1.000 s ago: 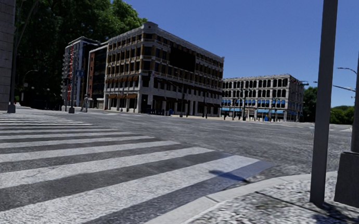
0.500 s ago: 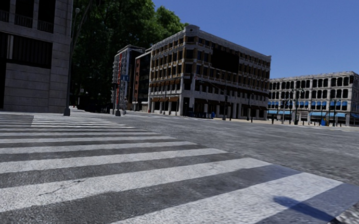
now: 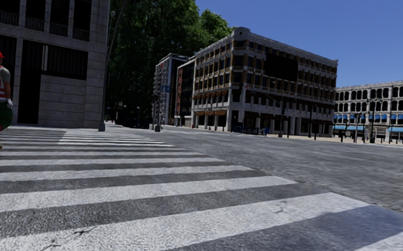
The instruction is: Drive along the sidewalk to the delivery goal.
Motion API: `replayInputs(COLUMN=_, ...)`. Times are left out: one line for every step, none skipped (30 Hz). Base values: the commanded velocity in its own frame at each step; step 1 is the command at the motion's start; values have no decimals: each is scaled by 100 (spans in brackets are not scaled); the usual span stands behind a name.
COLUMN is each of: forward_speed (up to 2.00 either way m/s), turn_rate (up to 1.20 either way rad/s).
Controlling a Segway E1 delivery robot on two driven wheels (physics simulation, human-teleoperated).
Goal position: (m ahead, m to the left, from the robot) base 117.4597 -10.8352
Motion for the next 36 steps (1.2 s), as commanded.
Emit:
replayInputs(forward_speed=127, turn_rate=46)
replayInputs(forward_speed=128, turn_rate=46)
replayInputs(forward_speed=128, turn_rate=46)
replayInputs(forward_speed=129, turn_rate=46)
replayInputs(forward_speed=129, turn_rate=46)
replayInputs(forward_speed=130, turn_rate=46)
replayInputs(forward_speed=131, turn_rate=46)
replayInputs(forward_speed=132, turn_rate=46)
replayInputs(forward_speed=132, turn_rate=46)
replayInputs(forward_speed=132, turn_rate=46)
replayInputs(forward_speed=132, turn_rate=45)
replayInputs(forward_speed=132, turn_rate=45)
replayInputs(forward_speed=132, turn_rate=45)
replayInputs(forward_speed=132, turn_rate=45)
replayInputs(forward_speed=132, turn_rate=45)
replayInputs(forward_speed=132, turn_rate=45)
replayInputs(forward_speed=132, turn_rate=46)
replayInputs(forward_speed=132, turn_rate=47)
replayInputs(forward_speed=132, turn_rate=48)
replayInputs(forward_speed=132, turn_rate=48)
replayInputs(forward_speed=132, turn_rate=48)
replayInputs(forward_speed=132, turn_rate=48)
replayInputs(forward_speed=132, turn_rate=48)
replayInputs(forward_speed=132, turn_rate=48)
replayInputs(forward_speed=134, turn_rate=48)
replayInputs(forward_speed=134, turn_rate=48)
replayInputs(forward_speed=134, turn_rate=48)
replayInputs(forward_speed=134, turn_rate=48)
replayInputs(forward_speed=135, turn_rate=48)
replayInputs(forward_speed=135, turn_rate=47)
replayInputs(forward_speed=136, turn_rate=39)
replayInputs(forward_speed=137, turn_rate=30)
replayInputs(forward_speed=140, turn_rate=20)
replayInputs(forward_speed=141, turn_rate=4)
replayInputs(forward_speed=141, turn_rate=0)
replayInputs(forward_speed=141, turn_rate=0)
